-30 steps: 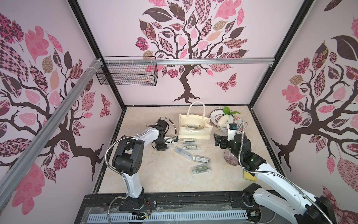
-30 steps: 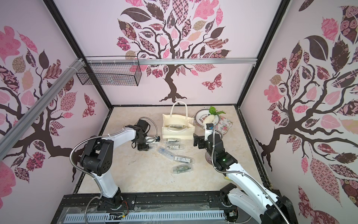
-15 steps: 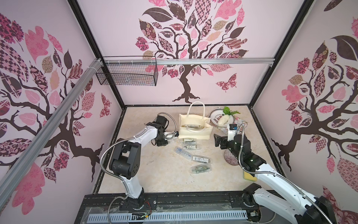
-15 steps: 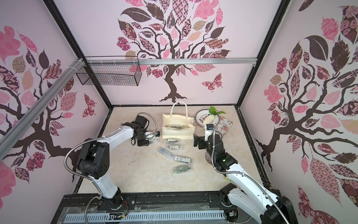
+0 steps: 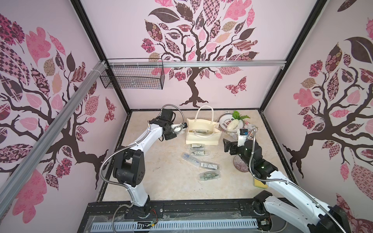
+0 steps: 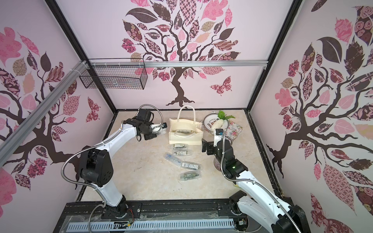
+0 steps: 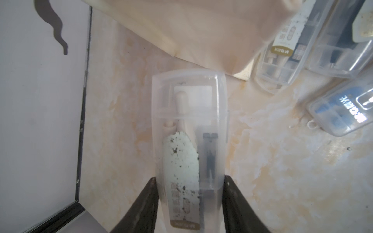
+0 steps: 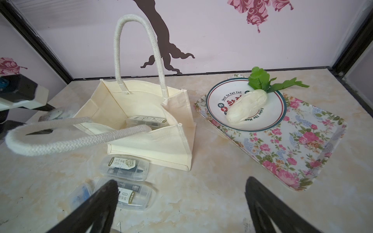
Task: Put the compass set into the canvas bag
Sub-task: Pick up the compass set at the center of the board, then place the compass set in the canvas bag.
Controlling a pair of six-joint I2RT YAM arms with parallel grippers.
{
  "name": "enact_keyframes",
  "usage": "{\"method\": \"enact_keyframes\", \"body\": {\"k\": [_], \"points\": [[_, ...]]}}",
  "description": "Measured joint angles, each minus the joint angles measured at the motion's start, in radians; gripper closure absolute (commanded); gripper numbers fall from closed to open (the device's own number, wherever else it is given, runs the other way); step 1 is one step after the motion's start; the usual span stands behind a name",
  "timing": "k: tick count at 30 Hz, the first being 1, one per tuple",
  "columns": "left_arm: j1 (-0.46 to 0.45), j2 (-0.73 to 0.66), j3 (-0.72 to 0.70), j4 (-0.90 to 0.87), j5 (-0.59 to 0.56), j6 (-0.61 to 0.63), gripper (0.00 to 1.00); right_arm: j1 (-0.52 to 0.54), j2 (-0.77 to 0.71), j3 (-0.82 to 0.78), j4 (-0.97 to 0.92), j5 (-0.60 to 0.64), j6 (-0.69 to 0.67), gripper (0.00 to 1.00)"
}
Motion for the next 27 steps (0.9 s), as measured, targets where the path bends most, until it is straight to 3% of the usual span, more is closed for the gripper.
{"method": "enact_keyframes", "body": {"k": [9, 17, 27], "points": [[-0.025, 0.000, 0.163, 0.017, 0.018, -0.008, 0.52, 0.000, -0.012, -0.024, 0.004, 0.000, 0.003, 0.00], [-0.144, 0.014, 0.261, 0.024, 0.037, -0.003, 0.50, 0.000, -0.012, -0.032, 0.008, 0.000, 0.012, 0.00], [-0.246, 0.171, 0.358, 0.059, 0.063, 0.010, 0.51, 0.000, -0.011, -0.032, 0.008, 0.000, 0.018, 0.00]]}}
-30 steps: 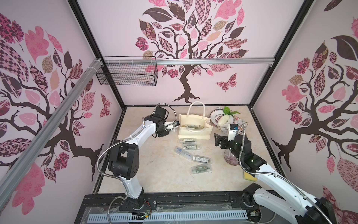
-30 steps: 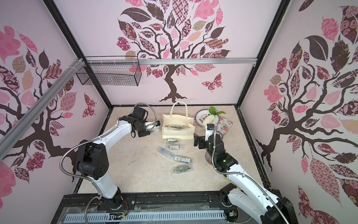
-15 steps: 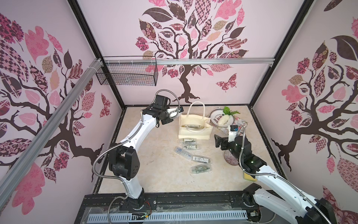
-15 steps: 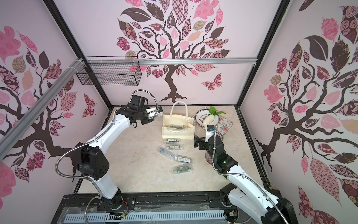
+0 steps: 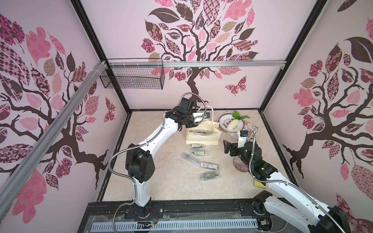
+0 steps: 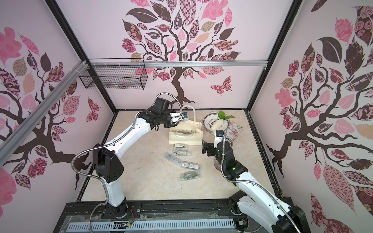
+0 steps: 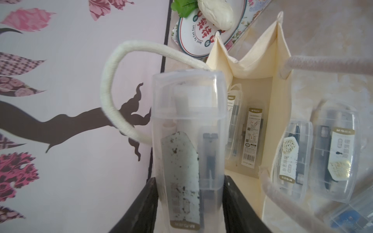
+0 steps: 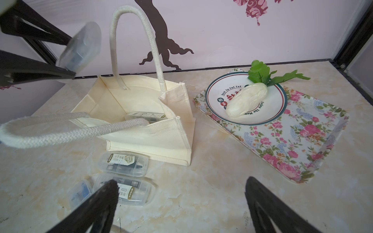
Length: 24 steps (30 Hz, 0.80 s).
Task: Put the compass set into the canvas bag
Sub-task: Place the compass set in the canvas bag.
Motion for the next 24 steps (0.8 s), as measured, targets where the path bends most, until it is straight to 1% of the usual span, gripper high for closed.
{"method": "enact_keyframes", "body": {"k": [7, 17, 24], "points": [[-0.010, 0.121, 0.002, -0.007, 0.007, 0.008, 0.51, 0.000, 0.000, -0.005, 0.001, 0.000, 0.000, 0.00], [-0.010, 0.198, 0.062, -0.014, 0.016, 0.012, 0.50, 0.000, 0.001, -0.014, 0.005, 0.000, 0.000, 0.00], [-0.010, 0.265, 0.063, -0.017, 0.014, 0.011, 0.48, 0.000, -0.002, -0.014, 0.005, 0.000, 0.000, 0.00]]}}
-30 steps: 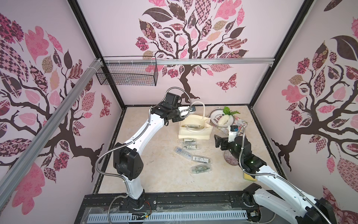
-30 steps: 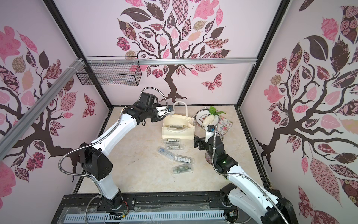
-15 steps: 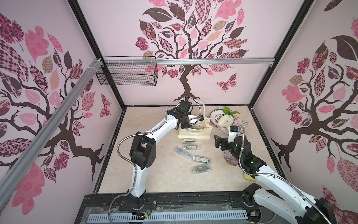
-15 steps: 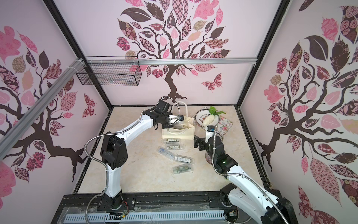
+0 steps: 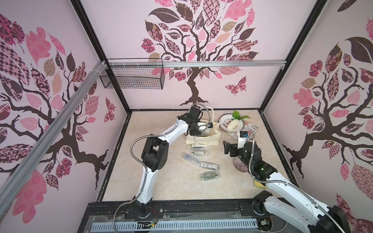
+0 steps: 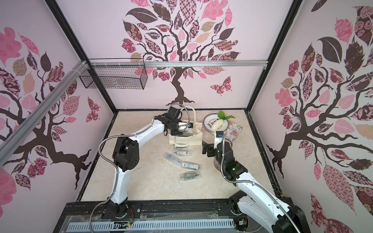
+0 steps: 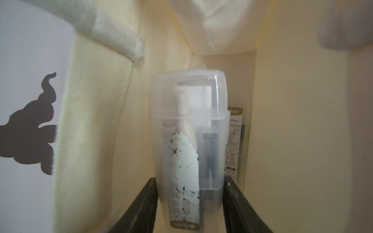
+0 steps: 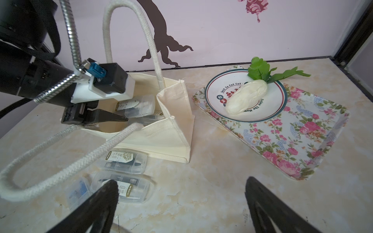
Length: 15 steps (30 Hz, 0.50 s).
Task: Put the compass set into the canvas bag
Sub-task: Place the compass set in the canvas bag.
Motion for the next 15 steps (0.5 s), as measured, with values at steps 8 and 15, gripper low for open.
{"method": "enact_keyframes", "body": {"k": [8, 15], "points": [[0.000, 0.011, 0.035, -0.007, -0.011, -0.003, 0.42, 0.000, -0.008, 0.000, 0.000, 0.000, 0.000, 0.00], [0.000, 0.011, 0.045, -0.002, -0.012, -0.028, 0.36, 0.000, -0.008, 0.000, -0.001, 0.000, 0.000, 0.00]]}}
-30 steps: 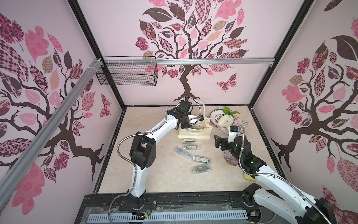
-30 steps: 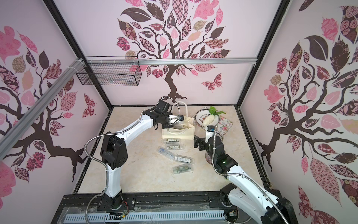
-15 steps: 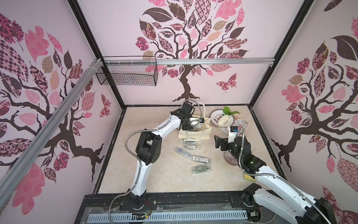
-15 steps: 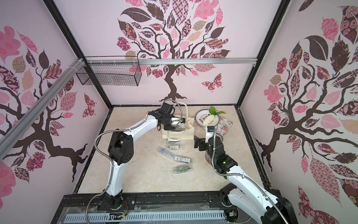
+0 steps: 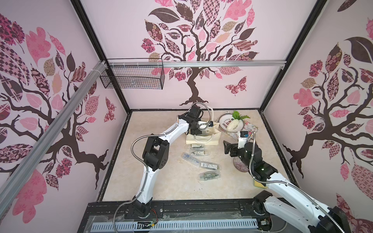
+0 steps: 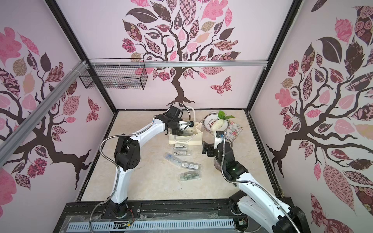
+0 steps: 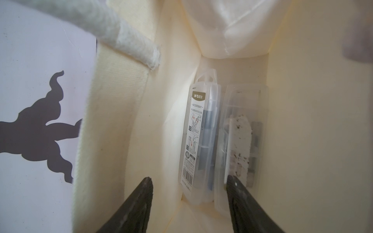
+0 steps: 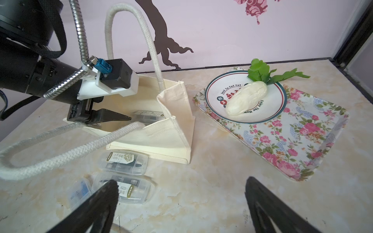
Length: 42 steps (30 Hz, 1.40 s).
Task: Put the compass set into the canvas bag
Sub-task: Place the compass set in the canvas bag, then pick up the compass set at the center of the board.
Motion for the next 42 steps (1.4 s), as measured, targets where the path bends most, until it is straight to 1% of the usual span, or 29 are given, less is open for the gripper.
{"method": "enact_keyframes", "body": {"k": [9, 15, 18, 21, 24, 28, 33, 34, 35, 38, 42], "points": [[0.000, -0.036, 0.000, 0.021, -0.049, -0.053, 0.33, 0.000, 0.000, 0.000, -0.002, -0.008, 0.008, 0.00], [0.000, -0.132, 0.000, 0.057, -0.067, -0.100, 0.30, 0.000, -0.001, 0.000, -0.006, -0.023, 0.015, 0.00], [0.000, -0.208, -0.024, 0.099, -0.071, -0.122, 0.28, 0.000, 0.000, 0.001, -0.012, -0.031, 0.015, 0.00], [-0.002, -0.314, -0.103, 0.175, -0.091, -0.163, 0.26, 0.000, 0.006, 0.003, -0.018, -0.044, 0.017, 0.00], [-0.003, -0.425, -0.212, 0.270, -0.127, -0.249, 0.25, 0.000, 0.020, 0.004, -0.019, -0.065, 0.027, 0.00], [-0.005, -0.595, -0.428, 0.419, -0.195, -0.403, 0.20, 0.000, 0.052, 0.005, -0.013, -0.100, 0.048, 0.00], [-0.007, -0.778, -0.697, 0.571, -0.260, -0.577, 0.19, 0.000, 0.109, 0.018, -0.013, -0.145, 0.063, 0.00], [-0.008, -0.805, -0.736, 0.589, -0.268, -0.607, 0.05, 0.000, 0.122, 0.024, -0.014, -0.155, 0.063, 0.00], [-0.008, -0.835, -0.779, 0.612, -0.277, -0.639, 0.03, 0.000, 0.134, 0.031, -0.014, -0.164, 0.064, 0.00], [-0.010, -0.893, -0.859, 0.647, -0.306, -0.739, 0.03, 0.000, 0.156, 0.056, -0.021, -0.185, 0.066, 0.00], [-0.011, -0.917, -0.886, 0.631, -0.342, -0.866, 0.03, 0.002, 0.181, 0.092, -0.024, -0.204, 0.066, 0.00]]}}
